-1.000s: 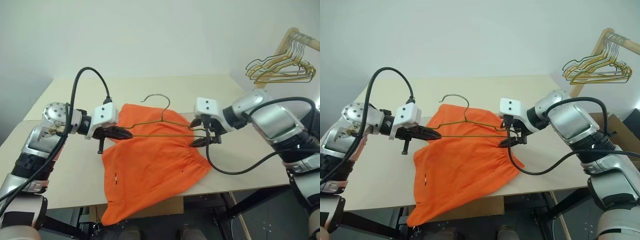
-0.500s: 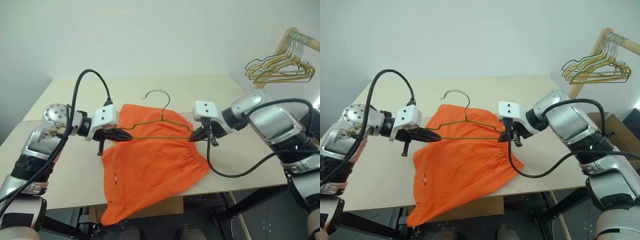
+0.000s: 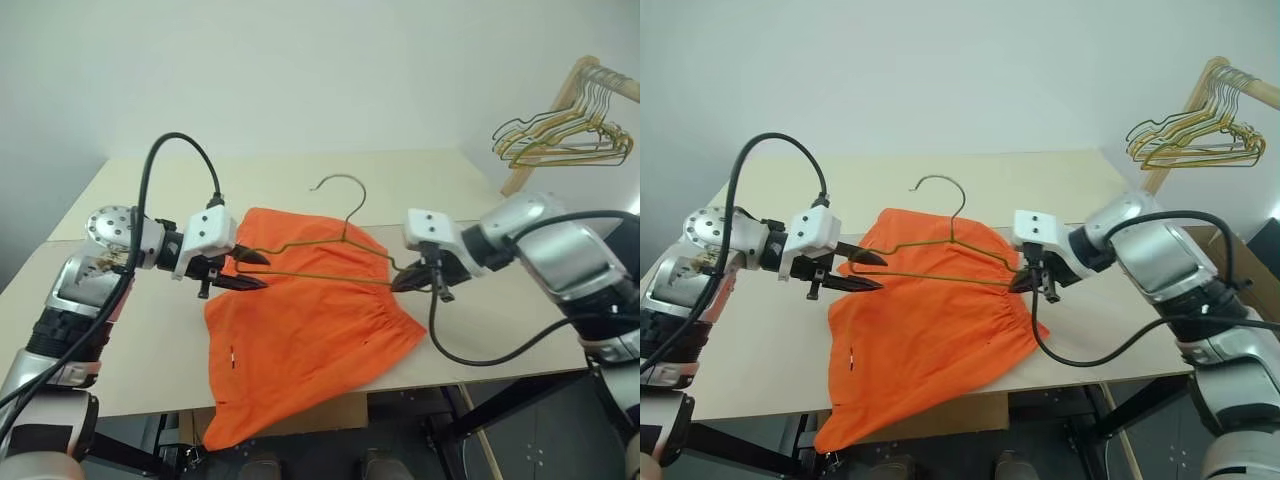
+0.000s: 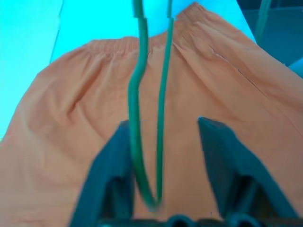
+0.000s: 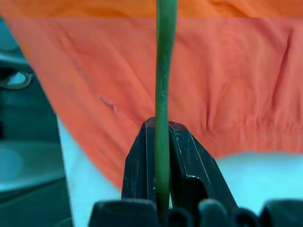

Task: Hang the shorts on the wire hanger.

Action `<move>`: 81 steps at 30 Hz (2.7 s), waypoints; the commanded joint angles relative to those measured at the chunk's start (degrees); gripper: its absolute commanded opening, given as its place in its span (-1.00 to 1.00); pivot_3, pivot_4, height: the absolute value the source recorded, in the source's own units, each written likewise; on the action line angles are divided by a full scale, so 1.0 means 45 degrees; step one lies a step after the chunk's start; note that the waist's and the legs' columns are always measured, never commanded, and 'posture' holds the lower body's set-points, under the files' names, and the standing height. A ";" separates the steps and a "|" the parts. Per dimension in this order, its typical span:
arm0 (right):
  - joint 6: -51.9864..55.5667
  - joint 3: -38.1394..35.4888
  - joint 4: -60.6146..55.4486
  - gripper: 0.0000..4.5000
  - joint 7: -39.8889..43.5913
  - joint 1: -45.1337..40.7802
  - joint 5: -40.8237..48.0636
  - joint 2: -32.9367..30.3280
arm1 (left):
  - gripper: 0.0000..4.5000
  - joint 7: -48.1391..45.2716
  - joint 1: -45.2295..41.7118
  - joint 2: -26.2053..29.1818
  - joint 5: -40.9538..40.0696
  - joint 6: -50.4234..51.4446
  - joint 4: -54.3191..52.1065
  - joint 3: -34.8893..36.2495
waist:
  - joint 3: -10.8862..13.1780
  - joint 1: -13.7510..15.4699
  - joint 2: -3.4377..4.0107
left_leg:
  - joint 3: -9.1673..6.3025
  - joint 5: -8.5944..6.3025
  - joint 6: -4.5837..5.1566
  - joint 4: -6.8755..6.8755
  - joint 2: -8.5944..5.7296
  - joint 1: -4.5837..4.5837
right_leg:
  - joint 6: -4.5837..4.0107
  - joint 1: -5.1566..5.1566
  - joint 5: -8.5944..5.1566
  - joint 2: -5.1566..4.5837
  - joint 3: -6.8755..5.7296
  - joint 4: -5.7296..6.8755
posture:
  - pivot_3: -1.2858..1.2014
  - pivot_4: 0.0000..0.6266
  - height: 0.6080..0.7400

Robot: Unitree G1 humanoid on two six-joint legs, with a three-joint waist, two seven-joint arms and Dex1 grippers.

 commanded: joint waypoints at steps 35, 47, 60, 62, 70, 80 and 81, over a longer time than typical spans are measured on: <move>0.8279 -0.6741 0.0880 -1.00 -0.2285 0.7782 0.6191 -0.2132 | 0.98 0.0264 0.2603 -0.0158 -0.2913 0.1486 -0.3627 0.1741 | -0.0005 -0.0126 -0.0004 | -0.0037 -0.0001 0.0001 -0.0016 -0.0006 0.0045 | 0.0007 0.0051 -0.0002 0.0006 0.0021 -0.0019 | 0.06 -1.00 1.00; 0.7491 -0.5146 0.0765 -1.00 -0.0706 0.7796 0.6382 -0.3259 | 0.98 0.0580 0.3047 0.0127 -0.3075 0.1695 -0.4177 0.1903 | -0.0005 -0.0055 -0.0004 | -0.0045 -0.0001 0.0002 -0.0018 -0.0004 0.0041 | 0.0008 0.0042 -0.0003 0.0007 0.0021 -0.0020 | 0.08 -1.00 1.00; 0.7093 -0.4088 0.3550 -1.00 -0.1740 0.5252 0.5419 -0.1450 | 0.98 0.0755 0.3345 0.0456 -0.3133 0.1633 -0.4357 0.2126 | -0.0004 0.0189 -0.0004 | -0.0038 -0.0002 0.0002 -0.0019 0.0000 0.0054 | 0.0005 0.0044 0.0000 0.0018 0.0028 -0.0019 | 0.12 -1.00 1.00; 0.7120 -0.4118 0.3944 -1.00 -0.1817 0.5006 0.5403 -0.1214 | 0.98 0.0752 0.3362 0.0486 -0.3119 0.1594 -0.4324 0.2154 | -0.0005 0.0311 -0.0004 | -0.0031 -0.0002 0.0002 -0.0019 -0.0001 0.0042 | 0.0005 0.0039 0.0000 0.0016 0.0021 -0.0022 | 0.12 -1.00 1.00; 0.6506 -0.2863 0.2525 -1.00 -0.0546 0.5729 0.5287 -0.2142 | 0.98 0.0670 0.3314 0.0614 -0.3073 0.1443 -0.4225 0.2083 | -0.0005 0.0716 -0.0004 | -0.0024 -0.0002 0.0003 -0.0011 -0.0006 0.0028 | 0.0008 0.0035 0.0001 0.0005 0.0011 -0.0027 | 0.12 -1.00 1.00; 0.5494 -0.1897 0.3125 -1.00 0.0400 0.5243 0.4539 -0.2433 | 0.98 0.0733 0.3466 0.0542 -0.3060 0.1313 -0.4354 0.2011 | -0.0006 0.0639 -0.0007 | -0.0021 -0.0002 0.0003 -0.0009 -0.0001 0.0035 | 0.0010 0.0037 0.0003 0.0010 0.0012 -0.0026 | 0.13 -1.00 1.00; 0.5601 -0.1948 0.3310 -1.00 0.0314 0.5014 0.4535 -0.2215 | 0.98 0.0738 0.3492 0.0542 -0.3048 0.1291 -0.4356 0.2015 | -0.0006 0.0590 -0.0007 | -0.0020 -0.0002 0.0003 -0.0009 -0.0001 0.0036 | 0.0010 0.0037 0.0003 0.0011 0.0013 -0.0025 | 0.13 -1.00 1.00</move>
